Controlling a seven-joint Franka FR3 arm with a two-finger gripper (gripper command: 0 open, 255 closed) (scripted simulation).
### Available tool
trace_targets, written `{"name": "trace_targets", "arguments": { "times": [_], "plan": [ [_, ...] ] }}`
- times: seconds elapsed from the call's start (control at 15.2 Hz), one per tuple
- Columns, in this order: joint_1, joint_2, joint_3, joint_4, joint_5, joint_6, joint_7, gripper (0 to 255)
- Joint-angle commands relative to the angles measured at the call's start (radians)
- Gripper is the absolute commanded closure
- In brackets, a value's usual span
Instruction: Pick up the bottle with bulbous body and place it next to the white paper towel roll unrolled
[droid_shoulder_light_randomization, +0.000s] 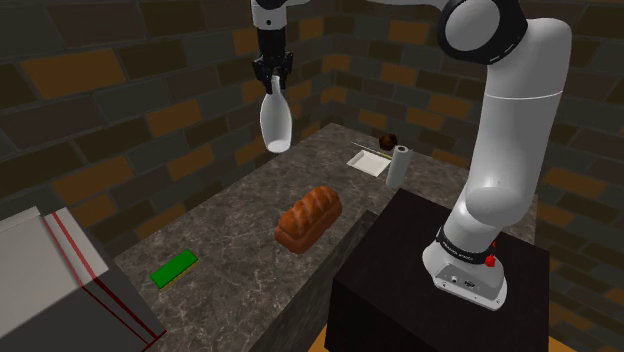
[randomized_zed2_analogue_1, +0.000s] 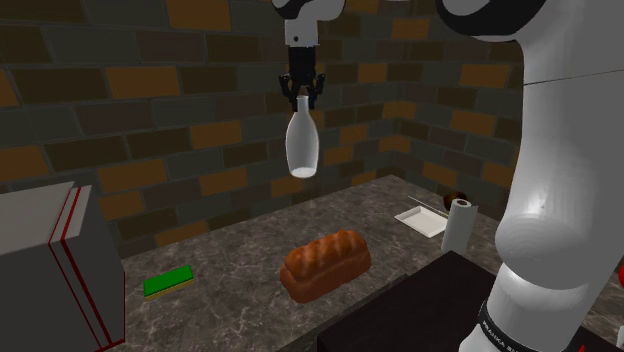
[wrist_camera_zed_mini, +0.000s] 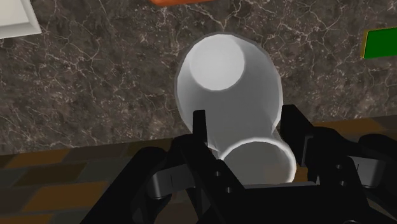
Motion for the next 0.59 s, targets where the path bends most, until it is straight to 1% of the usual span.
{"name": "trace_targets", "arguments": {
  "times": [0.0,0.07,0.26,0.53],
  "plan": [
    [0.001,0.002,0.000,0.029,0.000,-0.027,0.000,255],
    [0.001,0.003,0.000,0.036,0.000,-0.033,0.000,255],
    [-0.033,-0.109,-0.017,-0.116,0.012,0.009,-0.048,255],
    [-0.071,-0.239,-0.046,-0.282,0.023,0.046,-0.115,255]
  ]
}}
